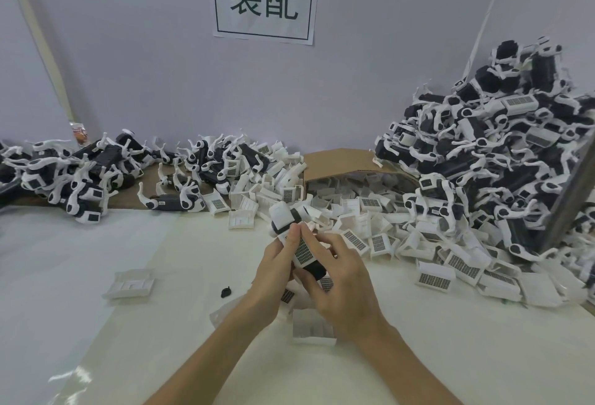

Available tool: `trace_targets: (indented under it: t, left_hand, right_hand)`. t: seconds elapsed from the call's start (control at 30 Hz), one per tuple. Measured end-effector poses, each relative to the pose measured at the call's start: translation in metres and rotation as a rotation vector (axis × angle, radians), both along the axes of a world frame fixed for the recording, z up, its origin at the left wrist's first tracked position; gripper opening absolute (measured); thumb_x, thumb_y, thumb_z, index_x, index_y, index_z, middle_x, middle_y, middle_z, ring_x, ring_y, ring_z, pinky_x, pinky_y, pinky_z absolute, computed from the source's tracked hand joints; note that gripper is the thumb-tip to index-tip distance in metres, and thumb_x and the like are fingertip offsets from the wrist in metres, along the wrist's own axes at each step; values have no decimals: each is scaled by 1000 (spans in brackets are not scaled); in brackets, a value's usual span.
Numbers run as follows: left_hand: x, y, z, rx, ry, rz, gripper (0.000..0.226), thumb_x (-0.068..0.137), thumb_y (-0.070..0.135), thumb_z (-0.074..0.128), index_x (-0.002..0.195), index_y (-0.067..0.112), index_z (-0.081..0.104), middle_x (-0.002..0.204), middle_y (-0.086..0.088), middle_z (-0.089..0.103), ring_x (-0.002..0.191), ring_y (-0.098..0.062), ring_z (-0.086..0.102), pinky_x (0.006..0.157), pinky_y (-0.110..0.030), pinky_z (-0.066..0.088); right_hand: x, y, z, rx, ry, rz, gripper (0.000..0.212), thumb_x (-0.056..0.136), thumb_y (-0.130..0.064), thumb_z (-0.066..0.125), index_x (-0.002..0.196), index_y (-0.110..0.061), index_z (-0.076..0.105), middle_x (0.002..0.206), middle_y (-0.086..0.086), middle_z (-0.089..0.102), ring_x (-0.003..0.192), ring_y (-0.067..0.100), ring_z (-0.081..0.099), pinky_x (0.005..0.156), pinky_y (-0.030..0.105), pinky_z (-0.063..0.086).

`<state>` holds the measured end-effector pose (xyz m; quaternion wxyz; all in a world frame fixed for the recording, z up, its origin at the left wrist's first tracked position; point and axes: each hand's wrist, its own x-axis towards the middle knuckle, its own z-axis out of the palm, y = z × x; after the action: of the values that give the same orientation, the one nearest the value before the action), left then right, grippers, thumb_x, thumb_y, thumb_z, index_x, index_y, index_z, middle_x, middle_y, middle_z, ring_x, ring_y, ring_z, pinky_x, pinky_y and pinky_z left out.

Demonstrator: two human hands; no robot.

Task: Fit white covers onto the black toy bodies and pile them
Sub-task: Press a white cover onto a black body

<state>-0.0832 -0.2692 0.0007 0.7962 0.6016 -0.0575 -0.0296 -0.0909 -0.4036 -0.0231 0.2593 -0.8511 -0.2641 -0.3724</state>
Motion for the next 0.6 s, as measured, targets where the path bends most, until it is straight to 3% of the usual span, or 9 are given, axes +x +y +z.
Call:
trace_targets:
  t: [0.13, 0.27, 0.37, 0.47, 0.53, 0.6]
  left_hand:
    - [1, -1, -2, -84, 74, -7, 62, 83, 60, 57, 117, 9, 69, 102, -12, 77, 93, -26, 75, 68, -29, 57]
    - [3, -2, -2, -98, 72, -12, 63, 84, 59, 59, 119, 7, 68, 107, -14, 76, 98, -29, 74, 76, -33, 57]
    - [3, -2, -3, -70, 48, -13, 56, 88, 61, 56, 116, 15, 72, 105, -12, 77, 96, -26, 75, 69, -29, 58]
    - [2, -3, -6, -56, 41, -47, 49, 97, 58, 42, 110, 26, 76, 103, -8, 78, 92, -24, 76, 65, -25, 58]
    - [4, -3, -8, -22, 26, -60, 54, 97, 58, 38, 118, 21, 71, 103, -9, 78, 94, -25, 76, 67, -26, 59]
    - [5, -2, -8, 0, 18, -51, 57, 97, 57, 36, 123, 17, 68, 106, -8, 78, 97, -25, 75, 71, -28, 60]
  right_hand:
    - [-2, 5, 1, 40, -6, -11, 59, 87, -30, 65, 144, -15, 54, 100, 5, 59, 82, 21, 62, 70, 41, 55]
    - [-4, 10, 2, 108, 29, 11, 59, 86, -29, 62, 143, -15, 55, 95, 5, 56, 79, 24, 61, 69, 43, 56]
    - [-3, 4, 2, 144, 93, 50, 62, 87, -30, 66, 146, -23, 51, 101, -1, 55, 86, 20, 61, 71, 39, 56]
    - [0, -4, -1, 248, 189, 118, 66, 90, -35, 69, 149, -31, 43, 114, -8, 57, 102, 10, 62, 77, 27, 57]
    - [3, -8, -1, 388, 312, 187, 64, 90, -42, 69, 147, -33, 40, 123, -17, 56, 115, 4, 59, 83, 18, 55]
    - [5, -9, -2, 456, 470, 224, 62, 89, -55, 62, 144, -37, 41, 126, -22, 56, 118, 0, 58, 89, 20, 53]
